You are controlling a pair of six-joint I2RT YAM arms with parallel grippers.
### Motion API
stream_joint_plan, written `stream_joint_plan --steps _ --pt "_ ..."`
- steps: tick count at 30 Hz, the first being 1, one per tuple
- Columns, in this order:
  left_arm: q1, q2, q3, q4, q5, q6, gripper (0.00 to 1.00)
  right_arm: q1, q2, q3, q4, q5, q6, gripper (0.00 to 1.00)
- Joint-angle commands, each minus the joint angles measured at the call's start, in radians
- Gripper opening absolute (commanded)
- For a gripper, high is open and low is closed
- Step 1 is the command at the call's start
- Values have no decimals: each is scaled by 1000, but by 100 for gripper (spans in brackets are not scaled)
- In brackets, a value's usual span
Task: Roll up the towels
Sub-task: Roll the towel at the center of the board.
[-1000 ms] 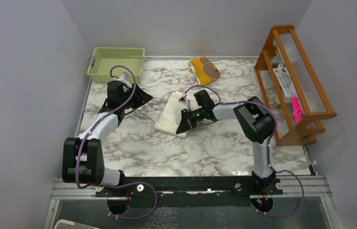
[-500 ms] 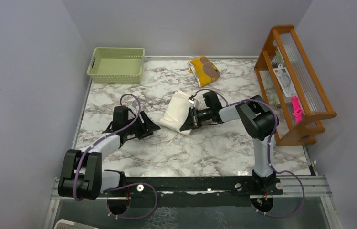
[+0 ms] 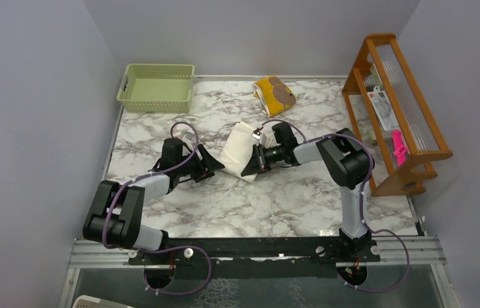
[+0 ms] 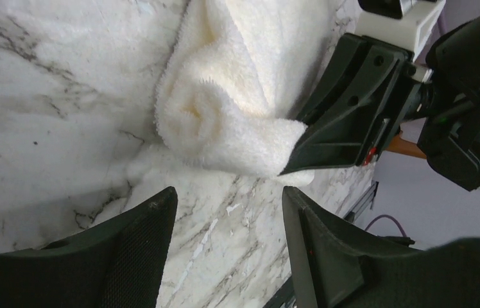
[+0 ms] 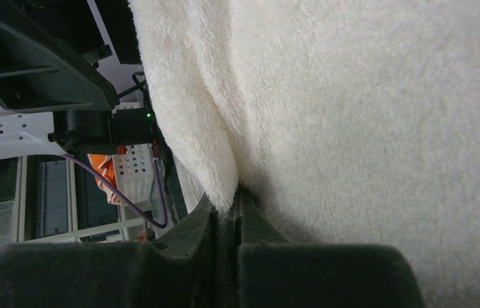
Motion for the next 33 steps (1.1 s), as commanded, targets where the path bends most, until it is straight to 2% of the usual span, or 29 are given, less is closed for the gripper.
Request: stream_joint_plan --steps 1,9,14,17,20,21,23,27,28,30,31,32,33 --pt "-8 79 69 57 -66 -13 64 -2 -8 3 -14 -9 -24 1" --pt "-18 168 123 83 -75 -11 64 -2 -13 6 -47 -7 -53 1" --pt "-33 208 122 93 -66 -6 60 -2 -8 9 -47 -9 -56 1" --pt "-44 221 124 98 -59 -7 51 -3 -8 11 -56 -6 -63 1" --pt "-50 234 127 100 -59 -7 36 -3 -10 12 -72 -3 -78 1" --pt "-50 237 128 101 -59 -6 26 -2 -13 11 -77 -1 -83 1" --pt "-50 243 132 101 -60 -3 2 -2 -22 11 -93 7 -100 1" --pt "-50 247 144 100 -60 -8 0 -2 -49 42 -209 48 -209 3" --pt "-50 246 145 100 -61 -10 0 -2 -62 56 -246 63 -248 14" --pt "-49 244 149 95 -61 -14 0 -2 -123 65 -296 135 -324 62" --pt "-48 242 153 89 -60 -13 0 -2 -159 64 -306 175 -355 80" --pt "-49 241 156 82 -60 -12 0 -3 -191 63 -313 219 -382 88" --pt "-48 241 160 74 -60 -11 0 -2 -228 63 -317 261 -411 90"
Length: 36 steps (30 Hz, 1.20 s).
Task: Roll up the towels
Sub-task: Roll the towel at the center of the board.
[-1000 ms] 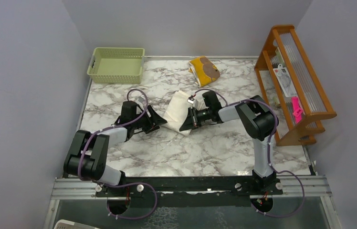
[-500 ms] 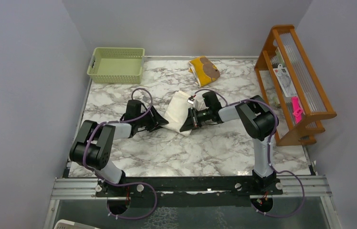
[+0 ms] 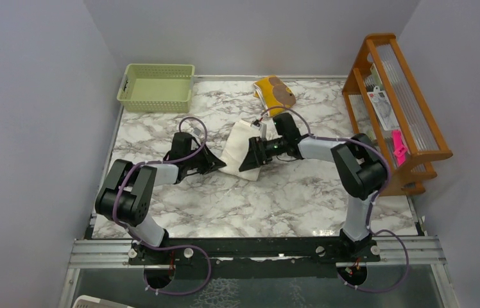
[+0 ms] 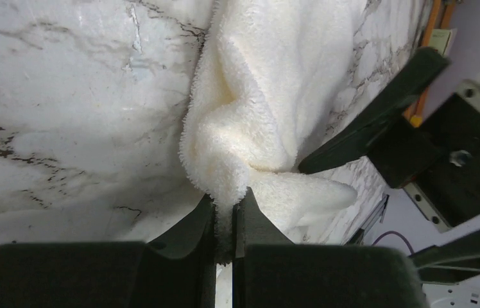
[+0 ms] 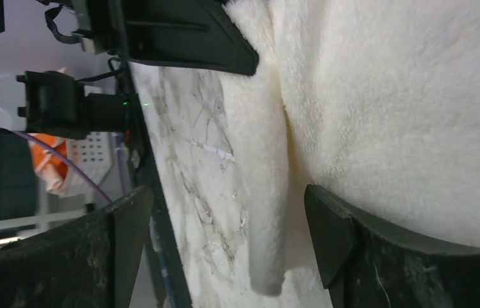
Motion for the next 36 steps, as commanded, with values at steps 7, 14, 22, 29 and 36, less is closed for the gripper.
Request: stream_joint_plan --steps 7,14,22,29,36 --pt "0 -11 86 -122 -19 32 0 30 -472 -250 309 479 -375 89" --pt "1 -18 127 -185 -28 52 0 290 -552 -371 409 715 -805 87" --pt "2 -15 139 -200 -21 57 0 396 -401 -298 286 842 -979 76" --pt "4 -7 152 -222 -17 69 0 399 -308 -242 244 849 -1007 70" --pt "7 -10 165 -239 -6 72 0 399 -206 -179 187 873 -975 63"
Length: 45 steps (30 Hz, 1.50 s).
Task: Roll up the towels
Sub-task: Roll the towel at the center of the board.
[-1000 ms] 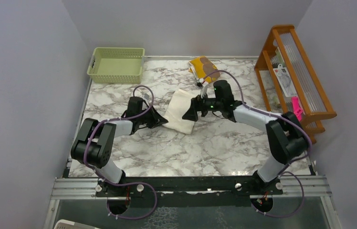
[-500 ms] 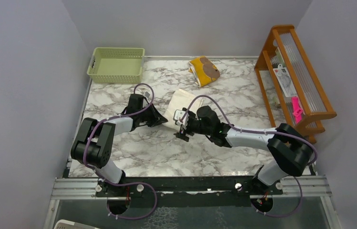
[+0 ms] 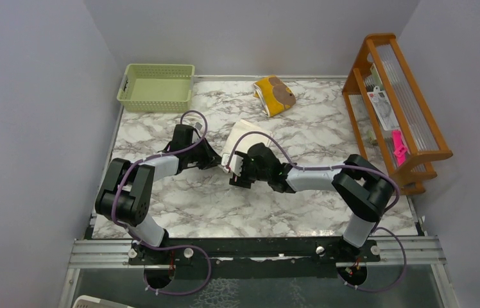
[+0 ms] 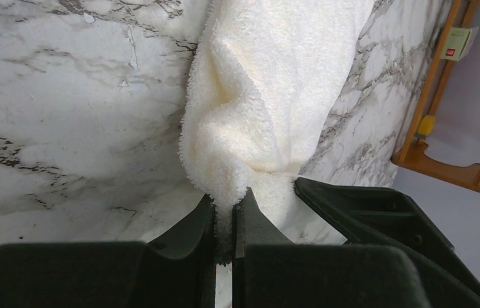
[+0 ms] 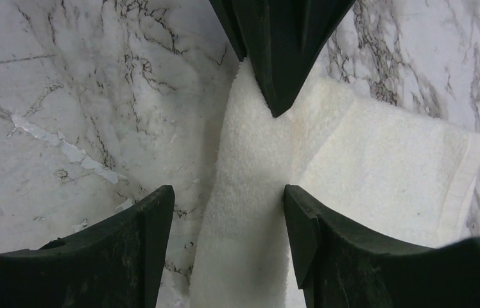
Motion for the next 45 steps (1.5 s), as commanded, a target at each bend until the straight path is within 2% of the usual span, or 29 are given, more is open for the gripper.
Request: stream_joint_plan --steps 1,3,12,19,20,22,23,27,32,36,41,45 --pt "7 -10 32 -20 6 21 0 6 65 56 -65 44 11 61" --pt "11 -10 33 -21 17 17 0 6 90 79 -96 51 26 56" --pt "18 -40 45 -49 23 15 0 6 175 150 -221 40 110 49" --pt "31 -59 50 -53 31 6 0 3 204 207 -309 -31 219 25" --pt "35 -65 50 -52 33 4 0 2 199 208 -312 -47 242 20" --pt "48 -85 50 -49 34 1 0 -3 193 216 -324 -100 291 4" --pt "56 -95 50 -48 34 -1 0 -6 190 219 -332 -127 315 1" --pt "92 -154 51 -43 31 2 2 -19 181 228 -352 -237 410 1" --pt "121 -236 50 -44 4 15 32 -51 171 243 -351 -379 527 1" --pt "132 -289 46 -55 -31 34 46 -107 178 278 -352 -559 642 1" --pt "134 -305 24 -22 -19 36 51 -200 232 312 -285 -820 826 1" --pt "133 -306 -11 18 11 23 52 -242 253 325 -269 -822 923 1"
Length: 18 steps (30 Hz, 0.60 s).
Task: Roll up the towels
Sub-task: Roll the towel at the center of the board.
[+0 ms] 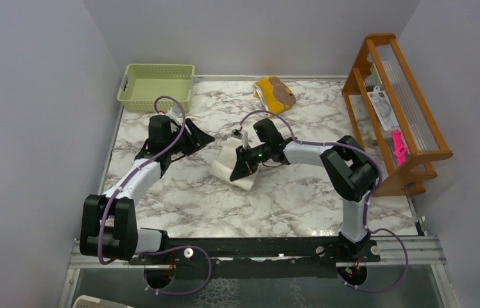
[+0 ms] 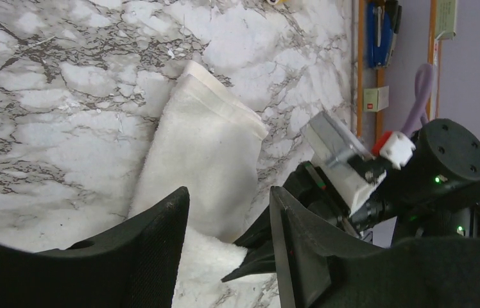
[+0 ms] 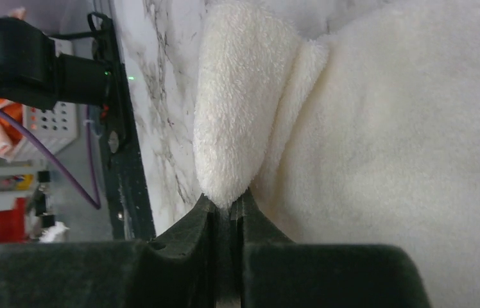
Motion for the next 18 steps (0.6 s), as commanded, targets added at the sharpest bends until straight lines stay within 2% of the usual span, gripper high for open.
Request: stream_joint_plan --steps 1,7,13,18 --pt "1 -14 -36 74 27 1 52 -46 44 46 22 -132 185 1" --pt "-13 -41 -103 107 68 3 52 -115 153 89 -9 -168 312 1" --pt "-93 -25 -169 125 92 -28 52 -120 241 139 -87 -170 298 1" --pt "-158 -19 -221 153 84 -84 51 -118 235 167 -152 -121 237 1"
